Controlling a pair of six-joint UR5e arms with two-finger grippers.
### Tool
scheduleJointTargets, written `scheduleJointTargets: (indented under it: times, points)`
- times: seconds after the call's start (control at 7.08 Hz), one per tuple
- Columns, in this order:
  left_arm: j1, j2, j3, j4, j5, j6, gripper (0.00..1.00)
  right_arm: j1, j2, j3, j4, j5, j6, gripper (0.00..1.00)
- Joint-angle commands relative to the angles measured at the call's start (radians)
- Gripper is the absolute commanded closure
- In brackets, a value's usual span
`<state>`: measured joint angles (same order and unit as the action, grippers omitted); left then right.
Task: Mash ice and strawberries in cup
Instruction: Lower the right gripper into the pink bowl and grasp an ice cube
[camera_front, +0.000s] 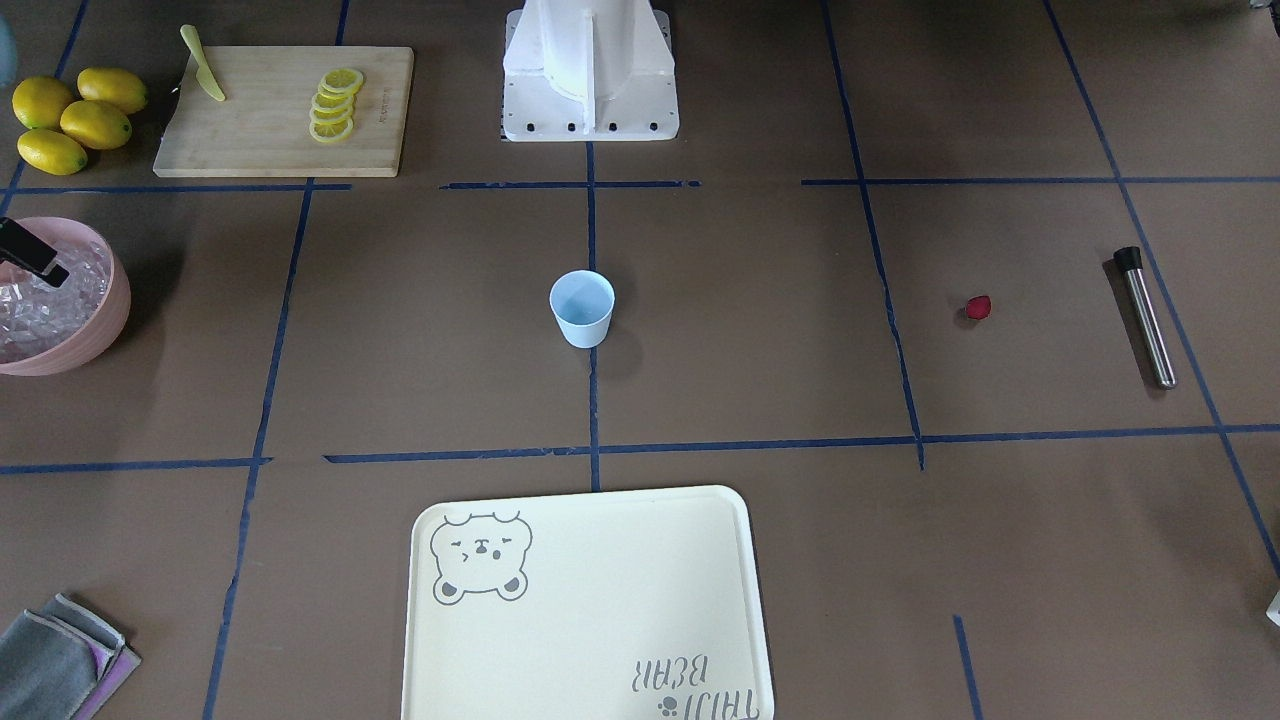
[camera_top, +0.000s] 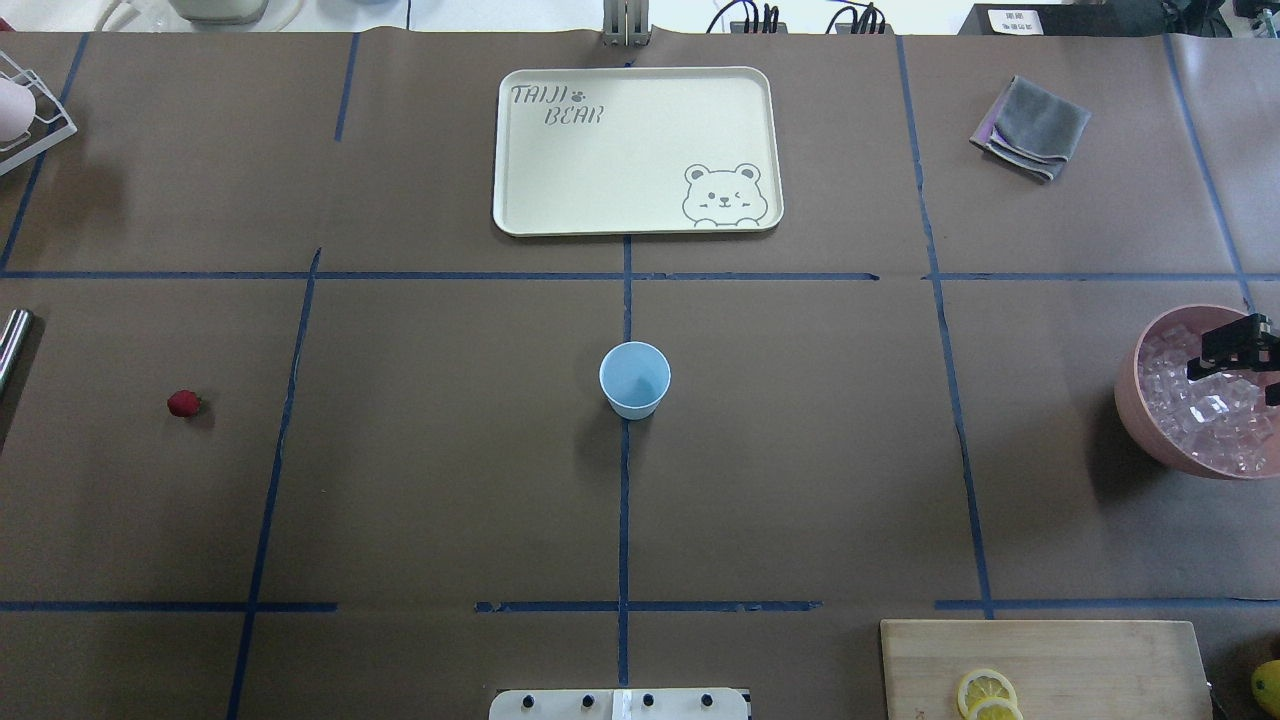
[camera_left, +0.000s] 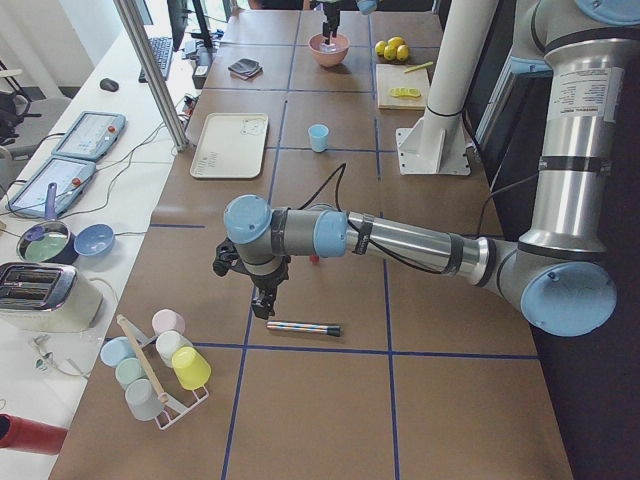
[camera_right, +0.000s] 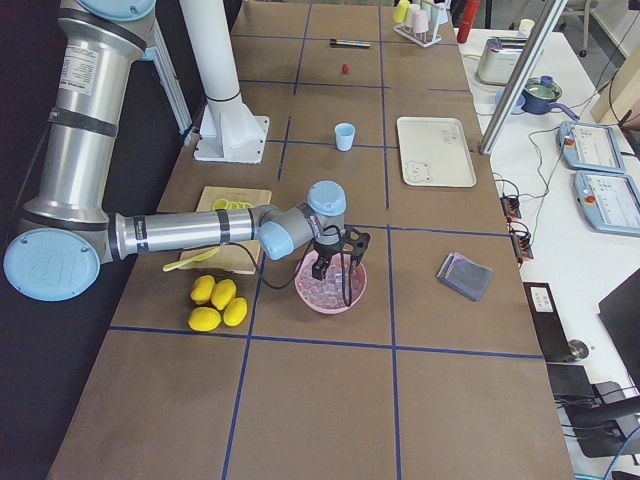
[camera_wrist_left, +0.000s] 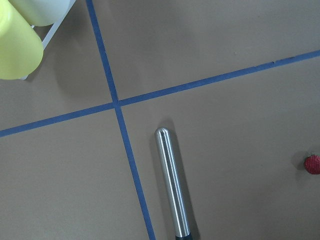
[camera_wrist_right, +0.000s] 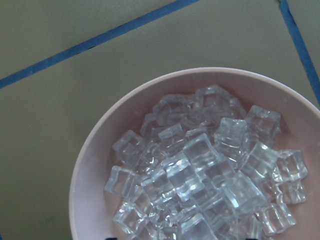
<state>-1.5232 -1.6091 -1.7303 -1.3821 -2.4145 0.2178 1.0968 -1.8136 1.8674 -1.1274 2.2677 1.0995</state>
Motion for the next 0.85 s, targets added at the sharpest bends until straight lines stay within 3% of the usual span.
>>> scheduleJointTargets:
  times: [0.0,0.42,0.71]
  points:
    - [0.0,0.0,0.0,0.0,0.0,0.002,0.0,-0.027,-0.006,-0.004,0.003,-0.008,0.117,0.14]
    - [0.0,0.0,0.0,0.0,0.0,0.002,0.0,-0.058,-0.007,-0.013,0.0,-0.028,0.129,0.16]
    - [0.0,0.0,-0.002,0.0,0.0,0.002,0.0,-0.058,-0.018,-0.014,0.0,-0.045,0.129,0.23]
